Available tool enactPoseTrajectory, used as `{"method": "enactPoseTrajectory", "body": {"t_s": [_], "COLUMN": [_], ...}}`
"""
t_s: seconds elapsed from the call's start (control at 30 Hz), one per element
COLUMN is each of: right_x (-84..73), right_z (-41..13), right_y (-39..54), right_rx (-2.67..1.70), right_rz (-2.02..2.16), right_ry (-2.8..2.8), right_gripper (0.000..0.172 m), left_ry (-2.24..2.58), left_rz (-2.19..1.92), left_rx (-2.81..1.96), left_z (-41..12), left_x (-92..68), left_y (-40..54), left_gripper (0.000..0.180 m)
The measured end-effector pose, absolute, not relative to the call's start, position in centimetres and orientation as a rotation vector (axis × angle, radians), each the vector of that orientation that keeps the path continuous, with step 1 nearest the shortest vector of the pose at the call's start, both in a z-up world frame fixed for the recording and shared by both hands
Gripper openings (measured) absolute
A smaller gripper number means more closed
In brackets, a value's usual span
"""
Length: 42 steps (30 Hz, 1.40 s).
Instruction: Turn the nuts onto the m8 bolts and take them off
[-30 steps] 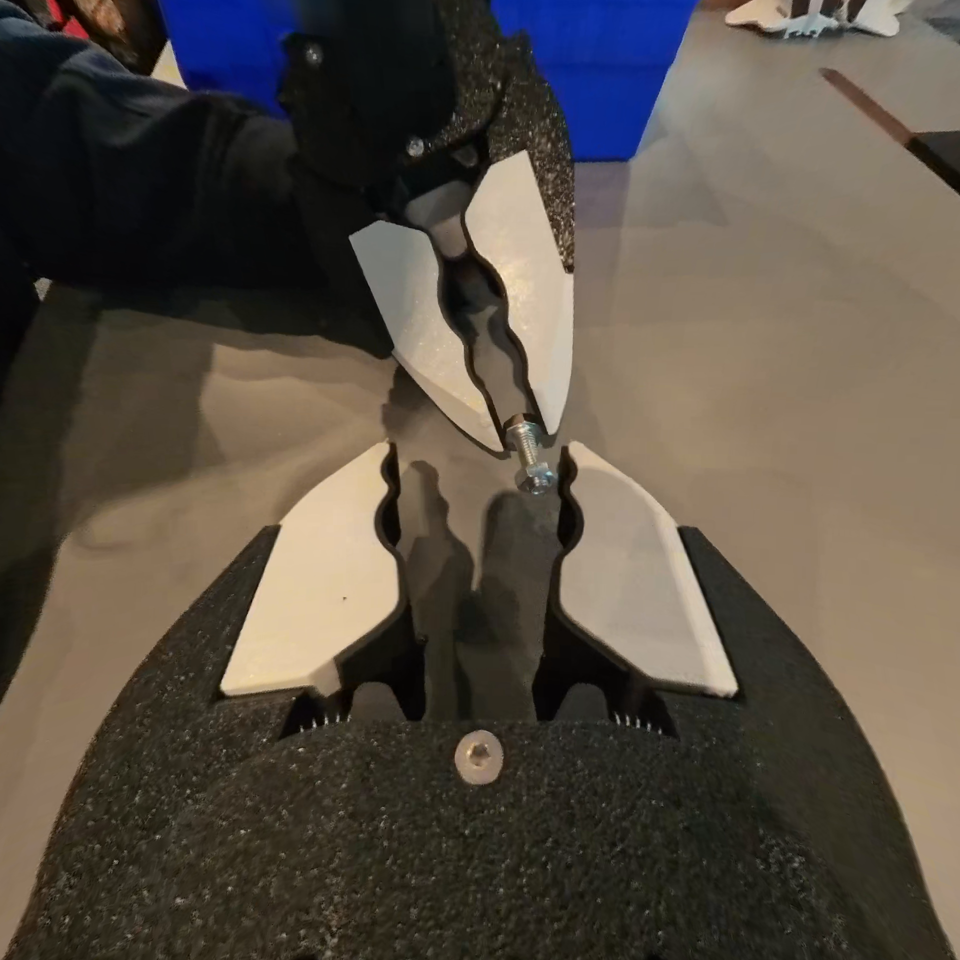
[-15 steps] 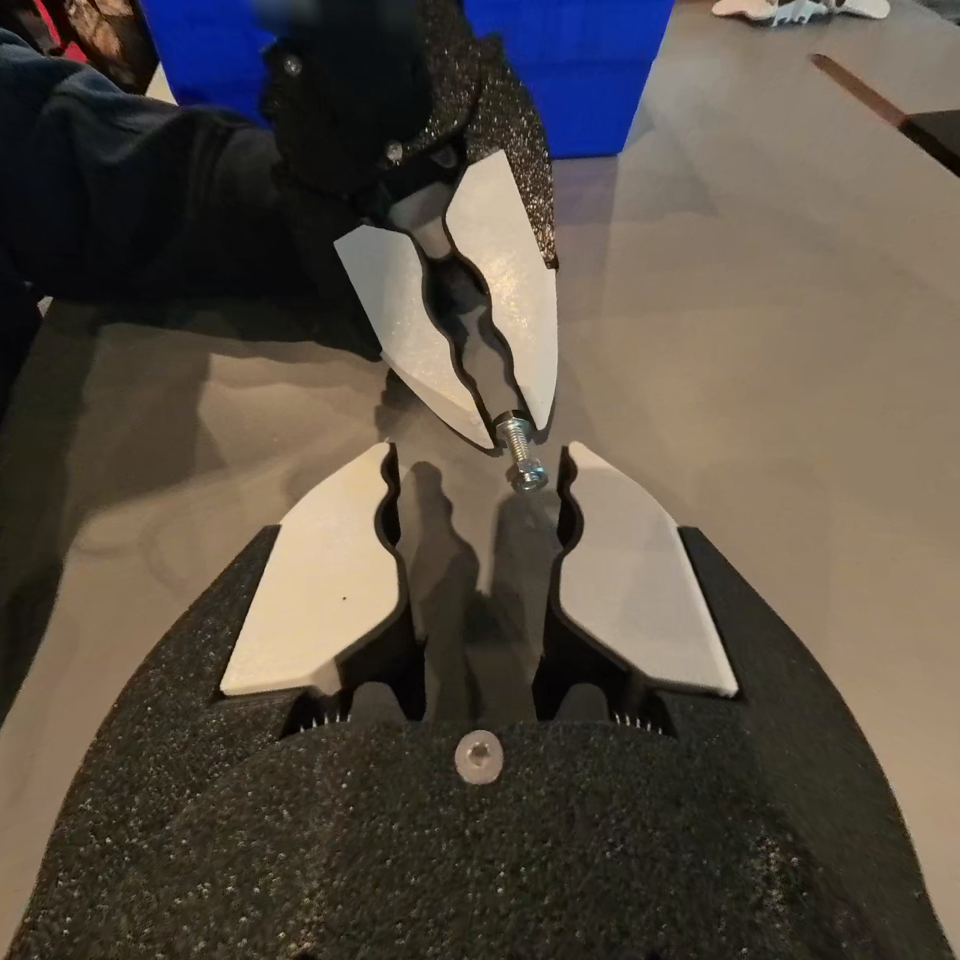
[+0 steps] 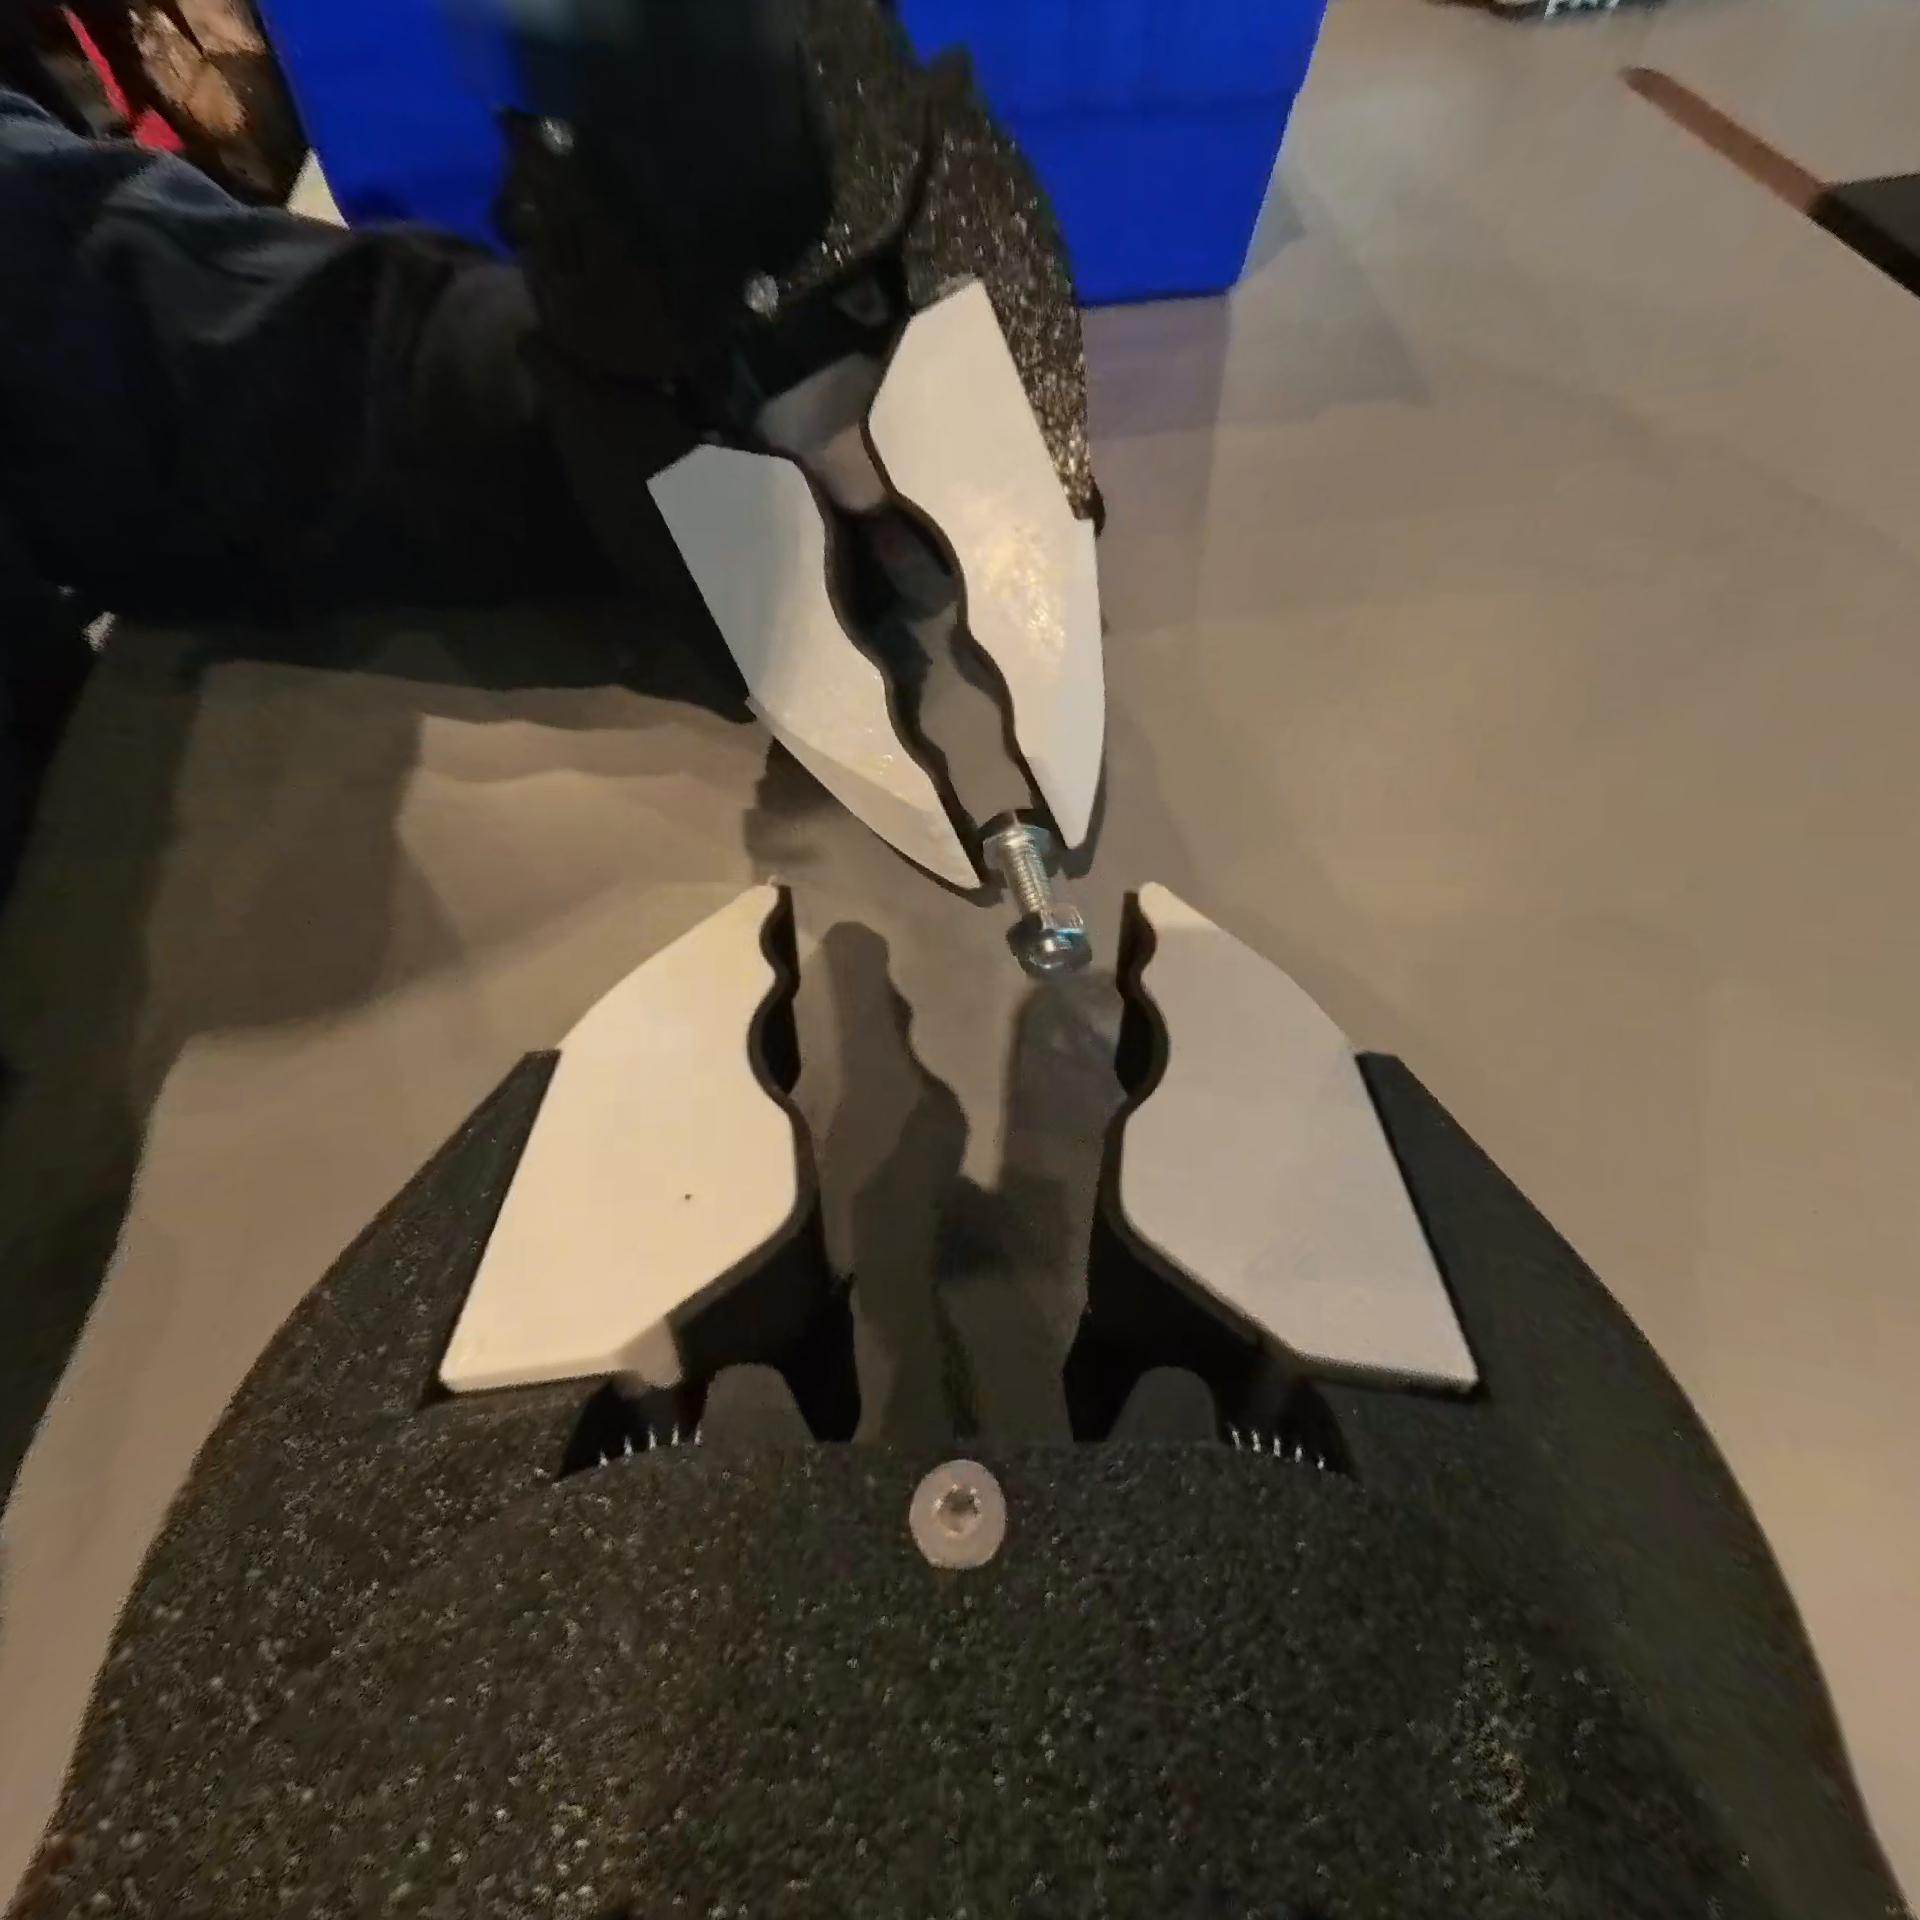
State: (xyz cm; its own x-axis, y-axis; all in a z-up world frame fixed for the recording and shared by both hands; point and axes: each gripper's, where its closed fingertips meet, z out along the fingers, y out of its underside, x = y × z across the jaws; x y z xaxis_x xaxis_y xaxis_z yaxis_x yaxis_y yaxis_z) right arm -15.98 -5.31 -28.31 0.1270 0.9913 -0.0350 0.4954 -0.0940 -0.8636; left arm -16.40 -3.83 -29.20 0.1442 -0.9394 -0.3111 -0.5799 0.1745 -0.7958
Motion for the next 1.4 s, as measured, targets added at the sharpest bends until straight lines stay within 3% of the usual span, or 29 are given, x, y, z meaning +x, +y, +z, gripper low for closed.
{"method": "enactPoseTrajectory", "body": {"t_s": [0.43, 0.5, 1.07, 1.2, 1.23, 1.4], "right_x": [-15.8, -15.8, -16.1, -16.1, -16.0, -15.6], "right_z": [-28.1, -28.1, -27.3, -27.2, -26.9, -27.7], "right_y": [-7.5, -8.6, -5.9, -7.2, -7.5, -4.3], "right_rx": [-1.564, -1.535, -1.572, -1.526, -1.515, -1.656], "right_rz": [0.938, 1.000, 0.900, 0.958, 0.991, 0.793], "right_ry": [-1.604, -1.666, -1.474, -1.544, -1.543, -1.398], "right_gripper": [0.055, 0.035, 0.053, 0.045, 0.036, 0.040], "left_ry": [1.578, 1.559, 1.539, 1.571, 1.573, 1.562], "left_rz": [-0.484, -0.480, -0.498, -0.483, -0.466, -0.465], "left_rx": [-1.505, -1.511, -1.513, -1.508, -1.511, -1.517], "left_z": [-29.6, -29.4, -29.1, -29.5, -29.6, -29.5], "left_x": [-16.2, -16.3, -16.3, -16.2, -16.2, -16.2], "left_y": [-4.0, -3.8, -3.7, -3.9, -3.8, -3.6], "left_gripper": [0.014, 0.014, 0.014, 0.014, 0.014, 0.014]}}
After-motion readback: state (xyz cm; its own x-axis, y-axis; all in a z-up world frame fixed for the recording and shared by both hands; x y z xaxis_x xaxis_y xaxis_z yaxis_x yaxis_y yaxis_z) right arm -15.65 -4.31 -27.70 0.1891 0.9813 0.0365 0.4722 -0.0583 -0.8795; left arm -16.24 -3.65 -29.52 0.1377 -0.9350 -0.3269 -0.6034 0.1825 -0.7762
